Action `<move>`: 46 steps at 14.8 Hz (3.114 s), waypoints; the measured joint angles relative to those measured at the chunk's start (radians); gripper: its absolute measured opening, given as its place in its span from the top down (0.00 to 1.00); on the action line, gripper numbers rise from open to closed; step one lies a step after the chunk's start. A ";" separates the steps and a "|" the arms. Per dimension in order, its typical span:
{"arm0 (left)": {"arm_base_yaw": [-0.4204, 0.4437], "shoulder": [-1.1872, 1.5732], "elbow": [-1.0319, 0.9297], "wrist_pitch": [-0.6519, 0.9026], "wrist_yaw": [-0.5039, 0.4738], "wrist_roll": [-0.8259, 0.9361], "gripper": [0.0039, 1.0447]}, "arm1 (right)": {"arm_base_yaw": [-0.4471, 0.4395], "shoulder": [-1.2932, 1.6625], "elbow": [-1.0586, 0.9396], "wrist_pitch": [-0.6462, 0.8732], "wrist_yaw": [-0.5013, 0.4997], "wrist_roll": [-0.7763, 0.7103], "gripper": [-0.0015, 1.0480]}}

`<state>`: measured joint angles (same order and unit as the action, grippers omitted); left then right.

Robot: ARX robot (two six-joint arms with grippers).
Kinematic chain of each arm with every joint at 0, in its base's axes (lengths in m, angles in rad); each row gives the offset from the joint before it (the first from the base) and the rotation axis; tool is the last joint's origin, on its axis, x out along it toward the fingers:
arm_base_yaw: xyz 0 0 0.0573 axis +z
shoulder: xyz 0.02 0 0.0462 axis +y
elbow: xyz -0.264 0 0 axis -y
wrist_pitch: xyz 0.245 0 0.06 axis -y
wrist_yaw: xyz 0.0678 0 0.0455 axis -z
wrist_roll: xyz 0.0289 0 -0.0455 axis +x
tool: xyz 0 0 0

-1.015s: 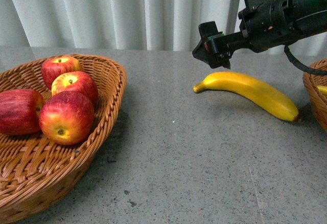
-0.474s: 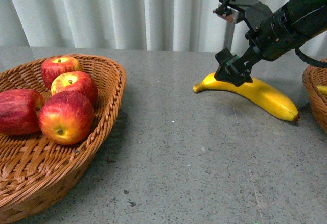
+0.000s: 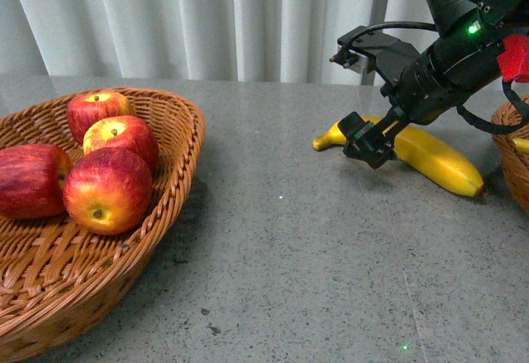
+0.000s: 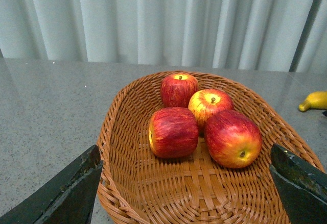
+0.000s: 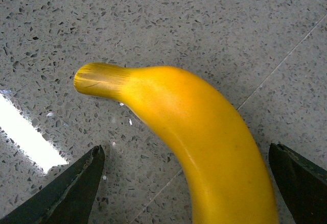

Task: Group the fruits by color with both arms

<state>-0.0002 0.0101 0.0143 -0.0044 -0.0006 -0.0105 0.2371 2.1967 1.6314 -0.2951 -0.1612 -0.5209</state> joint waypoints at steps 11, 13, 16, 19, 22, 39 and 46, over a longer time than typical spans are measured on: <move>0.000 0.000 0.000 0.000 0.000 0.000 0.06 | -0.033 -0.109 -0.061 0.235 -0.232 0.279 0.66; 0.000 0.000 0.000 0.000 0.000 0.000 0.06 | -0.084 -0.188 -0.114 0.335 -0.322 0.394 0.66; 0.000 0.000 0.000 0.000 0.000 0.000 0.06 | -0.208 -0.336 -0.301 0.590 -0.502 0.603 0.66; 0.000 0.000 0.000 0.000 0.000 0.000 0.06 | -0.309 -0.407 -0.413 0.649 -0.576 0.661 0.66; 0.000 0.000 0.000 0.000 0.000 0.000 0.06 | -0.419 -0.420 -0.488 0.626 -0.605 0.644 0.66; 0.000 0.000 0.000 0.000 0.000 0.000 0.06 | -0.530 -1.338 -1.197 0.694 -0.277 0.563 0.36; 0.000 0.000 0.000 0.000 0.000 0.000 0.06 | -0.294 -1.785 -1.535 0.608 0.116 0.525 0.98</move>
<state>-0.0002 0.0101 0.0143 -0.0040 -0.0002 -0.0105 -0.0566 0.4114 0.0967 0.3130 -0.0448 0.0040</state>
